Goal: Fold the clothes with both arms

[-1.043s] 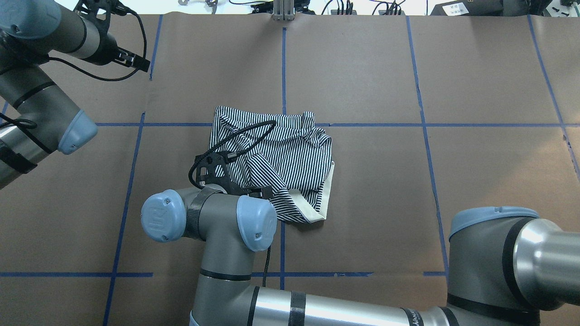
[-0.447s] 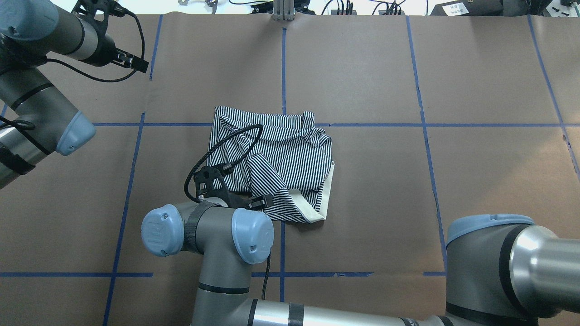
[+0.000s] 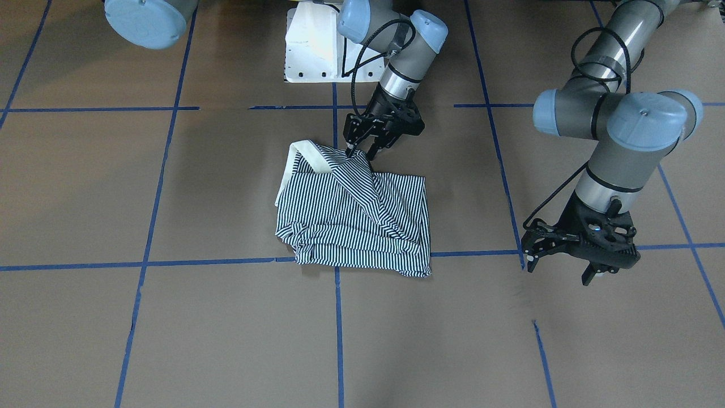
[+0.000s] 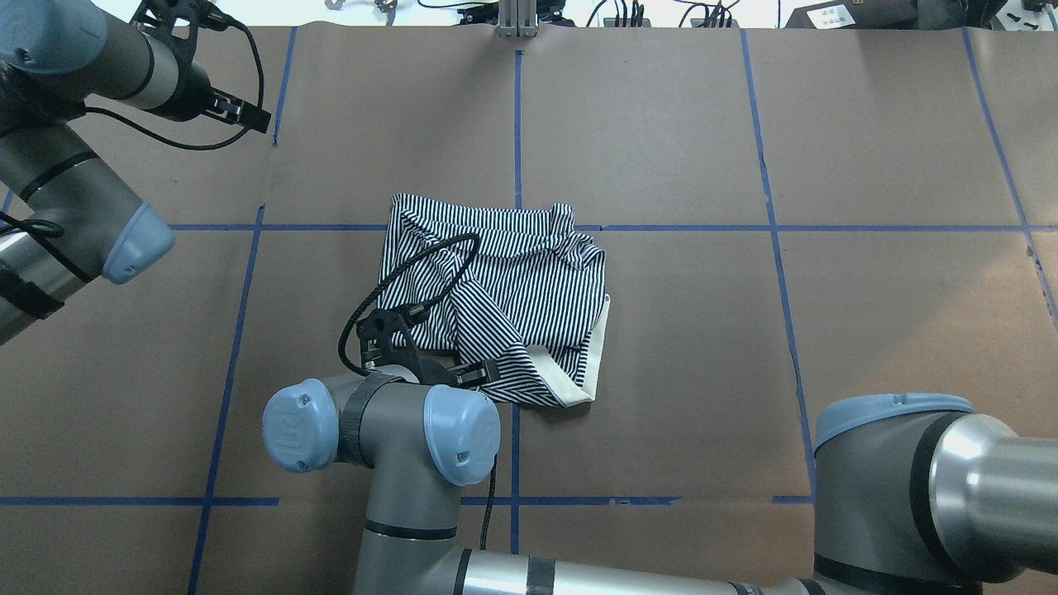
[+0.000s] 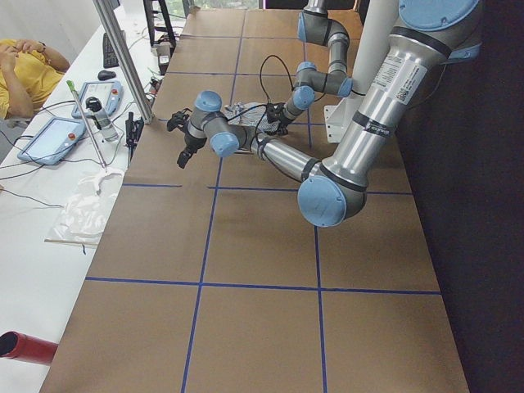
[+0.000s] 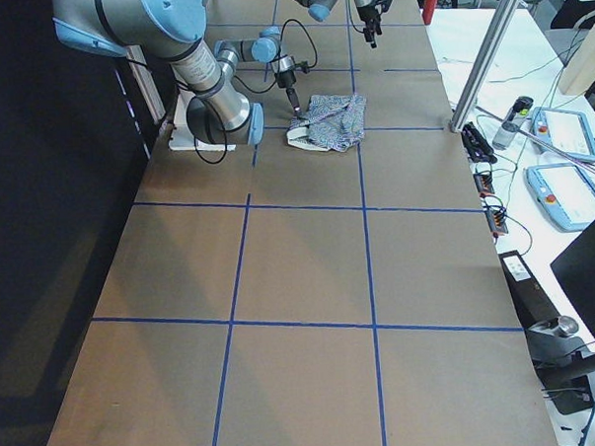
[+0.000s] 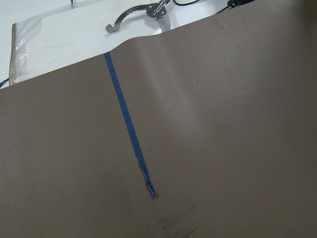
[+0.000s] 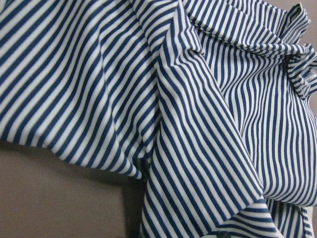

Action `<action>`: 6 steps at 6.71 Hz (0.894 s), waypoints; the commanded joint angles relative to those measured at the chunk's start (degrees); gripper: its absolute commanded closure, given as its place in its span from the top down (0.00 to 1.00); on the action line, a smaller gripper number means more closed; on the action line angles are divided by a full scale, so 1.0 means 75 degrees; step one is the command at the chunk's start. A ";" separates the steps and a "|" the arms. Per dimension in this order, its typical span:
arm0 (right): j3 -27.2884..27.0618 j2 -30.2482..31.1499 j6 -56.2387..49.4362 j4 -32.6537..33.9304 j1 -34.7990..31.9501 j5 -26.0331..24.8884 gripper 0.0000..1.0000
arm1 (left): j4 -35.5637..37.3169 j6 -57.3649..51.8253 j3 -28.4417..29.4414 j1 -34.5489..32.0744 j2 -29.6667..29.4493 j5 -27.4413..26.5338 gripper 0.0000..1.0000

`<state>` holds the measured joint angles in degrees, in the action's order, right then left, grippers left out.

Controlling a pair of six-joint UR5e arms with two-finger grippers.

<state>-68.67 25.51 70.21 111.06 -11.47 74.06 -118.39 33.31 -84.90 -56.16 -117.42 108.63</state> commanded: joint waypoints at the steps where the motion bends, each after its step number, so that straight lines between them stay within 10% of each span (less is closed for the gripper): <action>1: 0.0039 0.0008 -0.0115 -0.0008 -0.0005 -0.0007 0.36 | 0.0000 0.0000 0.0000 0.0000 0.0000 0.0000 1.00; 3: 0.0028 -0.0003 -0.0115 0.0004 -0.0017 -0.0007 0.00 | -0.0012 0.0012 -0.0012 0.0000 -0.0012 0.0000 1.00; 6: -0.0066 -0.0003 -0.0127 0.0086 -0.0448 -0.0019 0.00 | -0.0012 0.0035 -0.0047 0.0000 -0.0012 0.0000 1.00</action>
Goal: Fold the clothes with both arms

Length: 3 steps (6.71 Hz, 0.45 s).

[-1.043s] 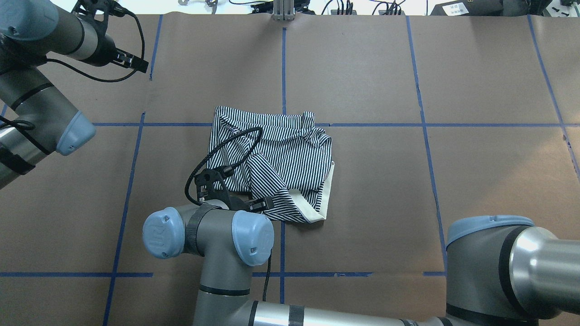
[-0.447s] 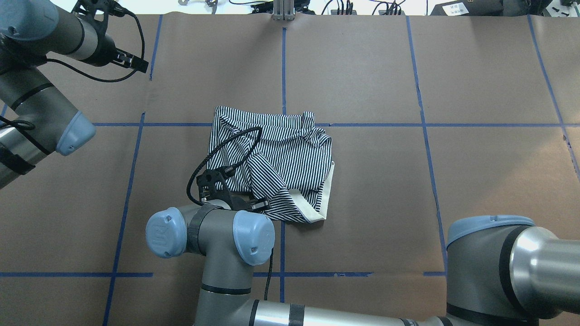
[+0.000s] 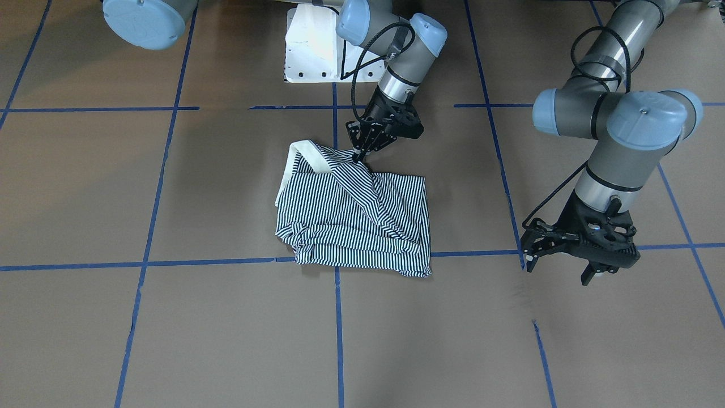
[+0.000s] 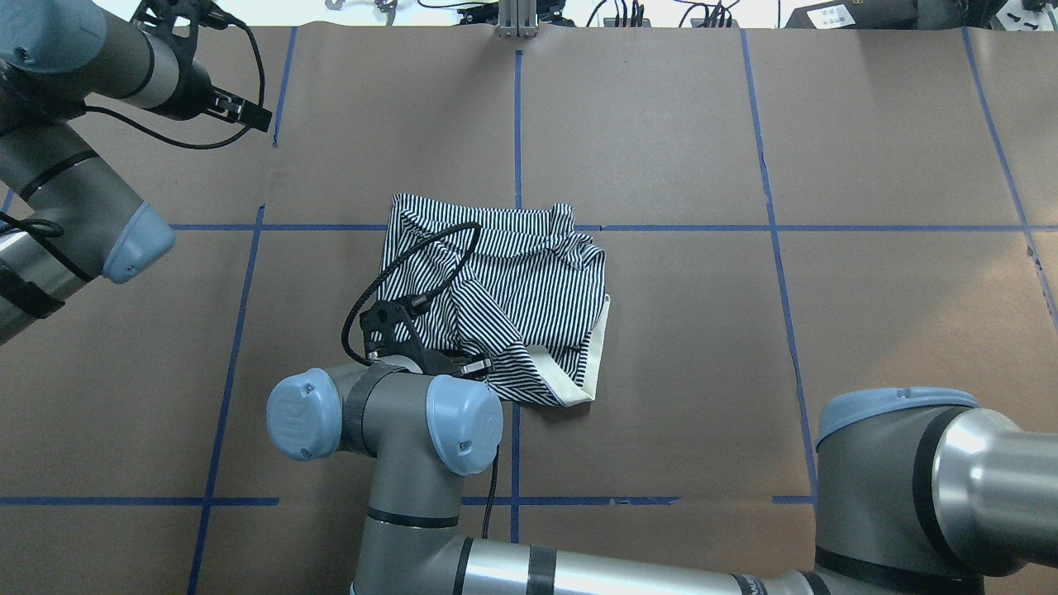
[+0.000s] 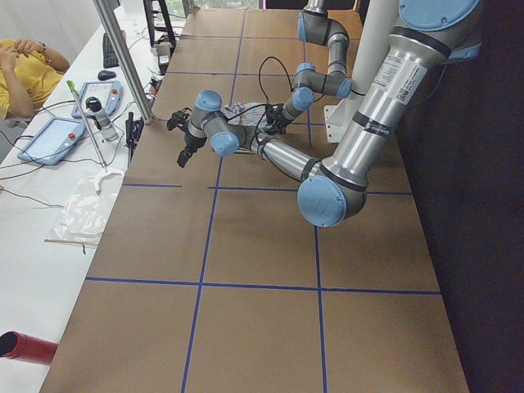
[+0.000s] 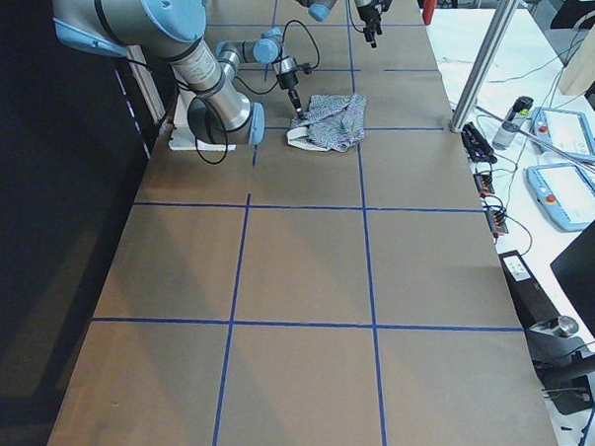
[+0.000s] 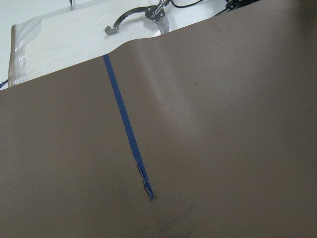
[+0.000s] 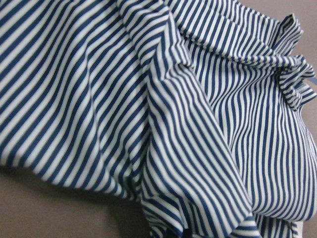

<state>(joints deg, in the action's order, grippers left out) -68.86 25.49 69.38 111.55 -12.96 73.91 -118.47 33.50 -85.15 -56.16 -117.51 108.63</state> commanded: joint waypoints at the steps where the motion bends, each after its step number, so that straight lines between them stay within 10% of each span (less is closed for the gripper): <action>1: -0.0111 0.0011 -0.0179 0.0021 -0.0588 0.0013 0.00 | 0.0000 0.0045 -0.0013 0.0012 -0.0001 0.0000 1.00; 3: -0.0088 0.0023 -0.1276 -0.0131 -0.1536 0.0071 0.00 | 0.0000 0.0219 -0.0002 0.0000 0.0011 0.0000 1.00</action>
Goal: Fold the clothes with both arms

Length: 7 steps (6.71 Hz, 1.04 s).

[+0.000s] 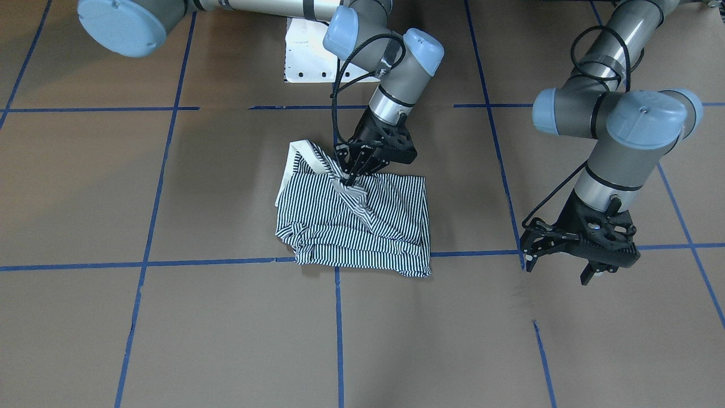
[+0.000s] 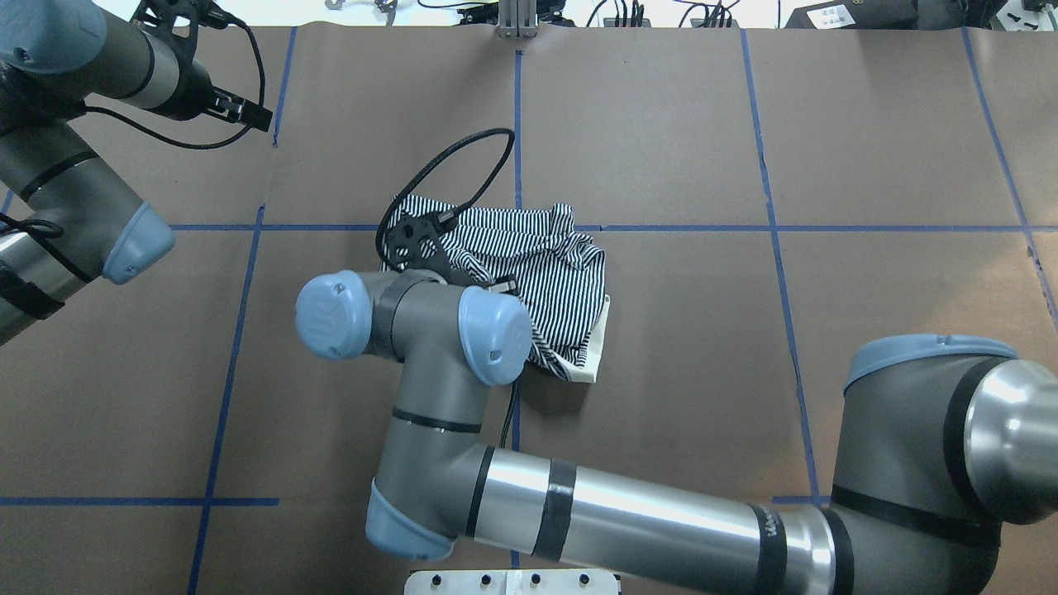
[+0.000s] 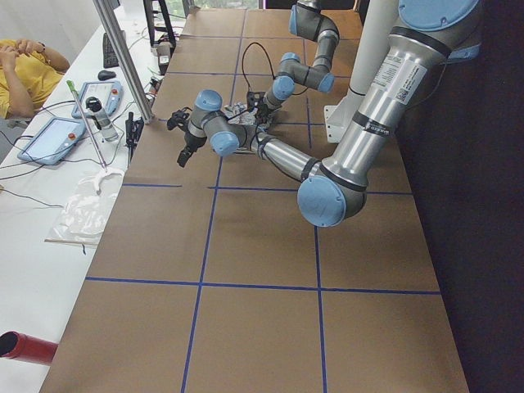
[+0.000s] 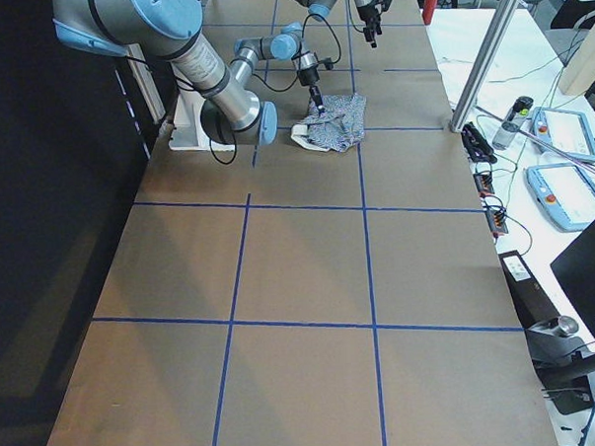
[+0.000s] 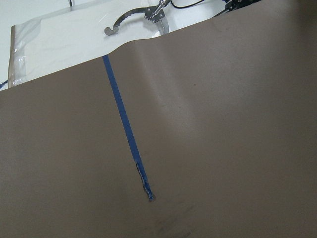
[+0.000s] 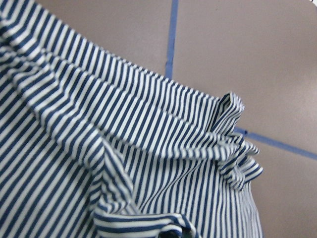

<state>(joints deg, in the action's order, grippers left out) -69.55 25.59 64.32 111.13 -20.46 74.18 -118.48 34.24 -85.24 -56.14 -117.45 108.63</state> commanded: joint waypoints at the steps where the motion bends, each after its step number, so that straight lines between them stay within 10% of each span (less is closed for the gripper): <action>1: 0.0143 0.0161 -0.1025 -0.0609 -0.0936 0.0023 0.00 | 0.0000 0.0238 -0.0002 -0.0003 0.0016 0.0000 1.00; 5: 0.1561 0.0221 -0.1252 -0.2253 -0.1256 -0.0047 0.00 | 0.0000 0.0509 -0.0014 -0.0003 0.0063 0.0000 1.00; 6: 0.1574 0.0221 -0.1240 -0.2406 -0.1268 -0.0036 0.23 | 0.0000 0.0509 -0.0026 0.0008 0.0063 0.0000 1.00; 7: 0.1551 0.0198 -0.1194 -0.2477 -0.1268 -0.0036 0.99 | 0.0000 0.0509 -0.0049 -0.0003 0.0063 0.0000 1.00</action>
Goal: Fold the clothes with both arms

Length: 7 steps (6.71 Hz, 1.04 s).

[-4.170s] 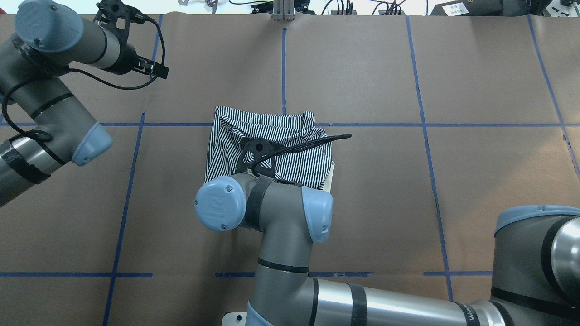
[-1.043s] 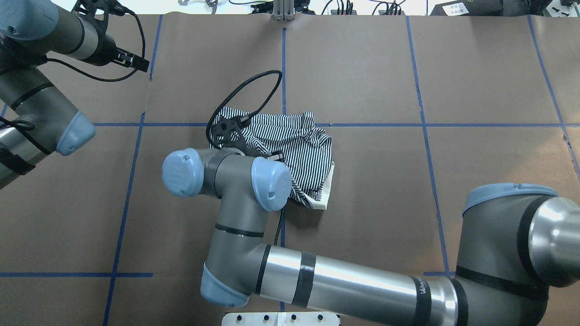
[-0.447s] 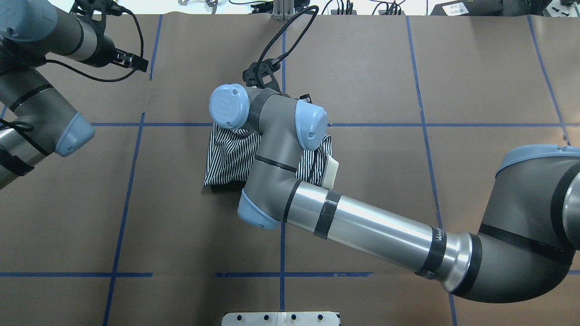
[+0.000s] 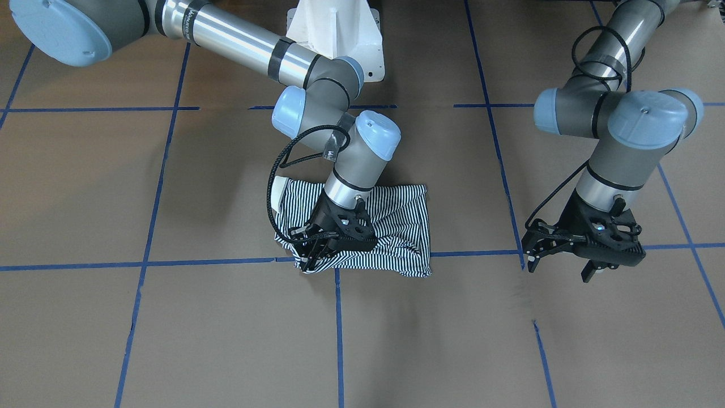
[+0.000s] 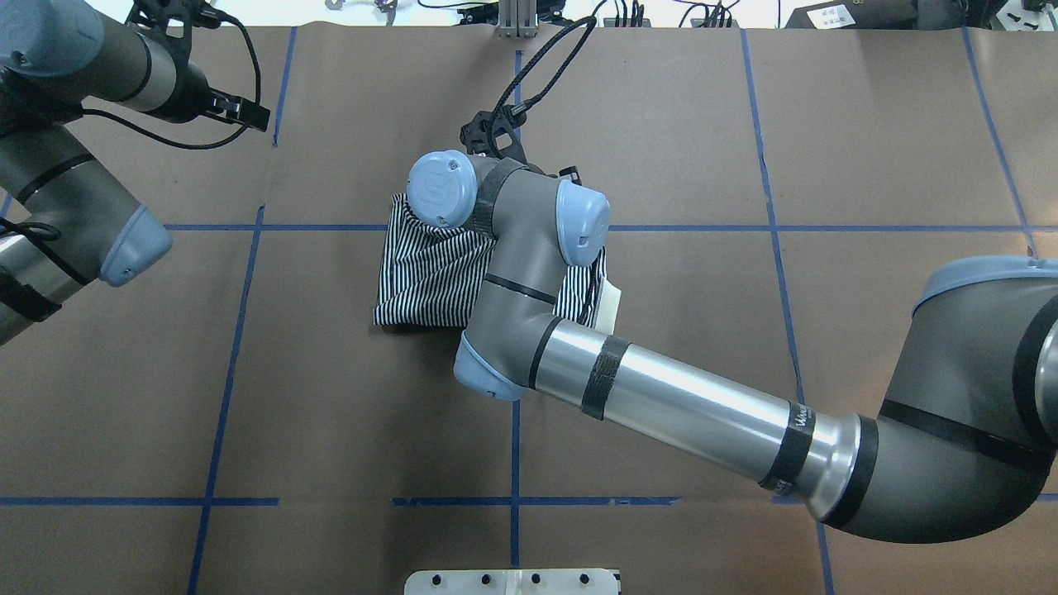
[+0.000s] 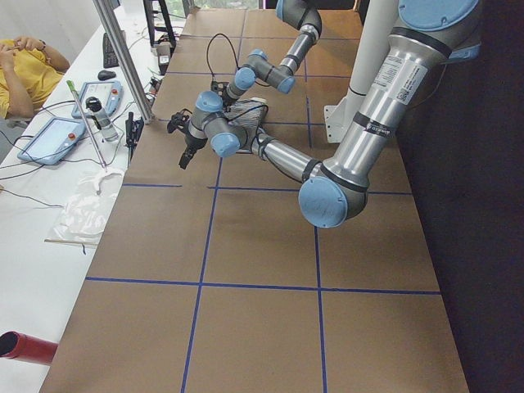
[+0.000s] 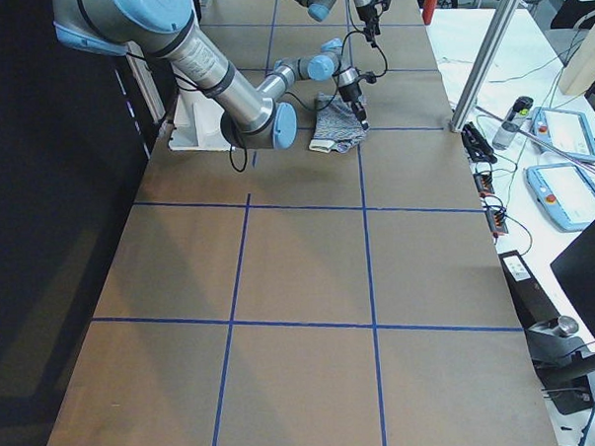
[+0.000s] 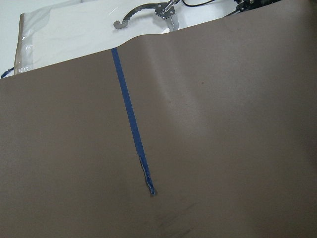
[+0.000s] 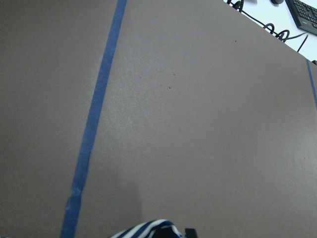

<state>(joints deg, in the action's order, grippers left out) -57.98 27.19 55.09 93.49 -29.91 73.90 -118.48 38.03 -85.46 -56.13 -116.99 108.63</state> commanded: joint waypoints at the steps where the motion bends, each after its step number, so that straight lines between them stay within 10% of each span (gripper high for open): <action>1: -0.0050 -0.0040 0.0026 -0.0195 -0.0124 0.0130 1.00 | 0.0000 -0.0008 -0.0031 0.0007 0.0001 0.0000 1.00; 4: -0.0786 0.0146 -0.0009 -0.0161 -0.1164 0.2665 1.00 | 0.0035 -0.0009 -0.0182 0.0007 0.0012 0.0220 1.00; 7: -0.3533 0.2878 -0.1653 -0.0126 -0.2499 0.4300 1.00 | 0.0140 -0.0892 -0.1047 -0.0097 0.0829 0.0433 1.00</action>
<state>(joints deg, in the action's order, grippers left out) -76.21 39.82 49.22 92.46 -44.58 102.41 -117.76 35.64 -90.76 -56.27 -113.54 111.70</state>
